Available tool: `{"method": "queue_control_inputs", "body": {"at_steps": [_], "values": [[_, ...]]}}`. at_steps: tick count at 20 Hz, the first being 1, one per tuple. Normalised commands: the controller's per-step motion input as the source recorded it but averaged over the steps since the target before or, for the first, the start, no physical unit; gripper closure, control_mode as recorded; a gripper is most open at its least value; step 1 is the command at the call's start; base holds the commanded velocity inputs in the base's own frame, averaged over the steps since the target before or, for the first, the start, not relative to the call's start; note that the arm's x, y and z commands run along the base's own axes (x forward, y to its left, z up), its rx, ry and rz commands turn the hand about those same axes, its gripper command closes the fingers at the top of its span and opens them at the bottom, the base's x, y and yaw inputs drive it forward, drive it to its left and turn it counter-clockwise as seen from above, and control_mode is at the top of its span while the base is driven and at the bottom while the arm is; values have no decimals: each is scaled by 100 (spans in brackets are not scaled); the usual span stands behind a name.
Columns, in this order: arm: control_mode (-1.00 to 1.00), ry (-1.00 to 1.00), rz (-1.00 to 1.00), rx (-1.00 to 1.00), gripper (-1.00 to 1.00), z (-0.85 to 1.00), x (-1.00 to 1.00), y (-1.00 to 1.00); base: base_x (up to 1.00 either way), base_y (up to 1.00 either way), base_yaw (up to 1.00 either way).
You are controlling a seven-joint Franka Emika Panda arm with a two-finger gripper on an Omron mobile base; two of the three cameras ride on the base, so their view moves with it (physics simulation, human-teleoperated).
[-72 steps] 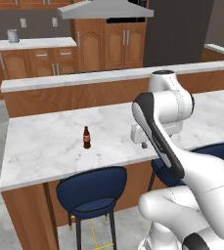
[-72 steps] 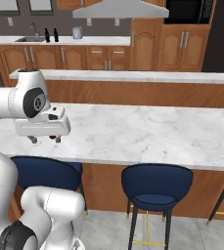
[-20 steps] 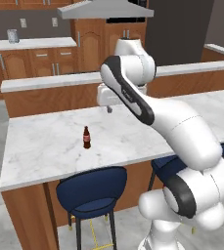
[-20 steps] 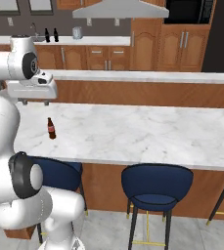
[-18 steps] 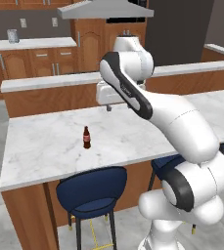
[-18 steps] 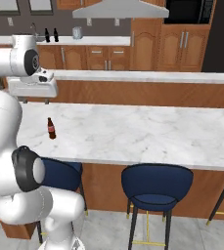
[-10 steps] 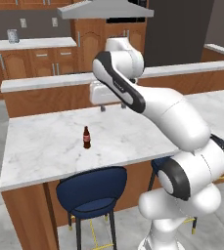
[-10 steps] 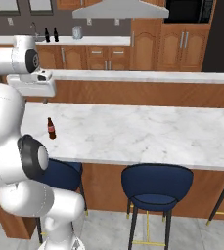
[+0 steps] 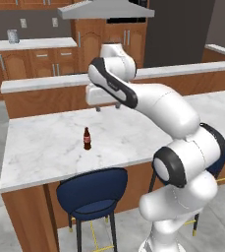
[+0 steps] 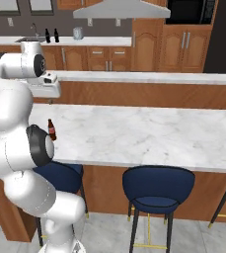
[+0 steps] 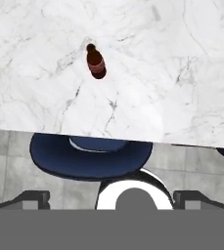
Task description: Place the large bottle from the dining counter next to the other large bottle outside the sink, and place the small bottle from the dining counter next to the other small bottle inside the sink.
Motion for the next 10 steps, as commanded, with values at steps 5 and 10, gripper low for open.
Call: {"method": "queue_control_inputs", "body": {"at_steps": [5, 10], "values": [[-100, -7, 0, 0, -100, 0, 19, 17, 0, 0, 0], [-100, -20, 0, 0, -100, 0, 0, 21, 0, 0, 0]]}}
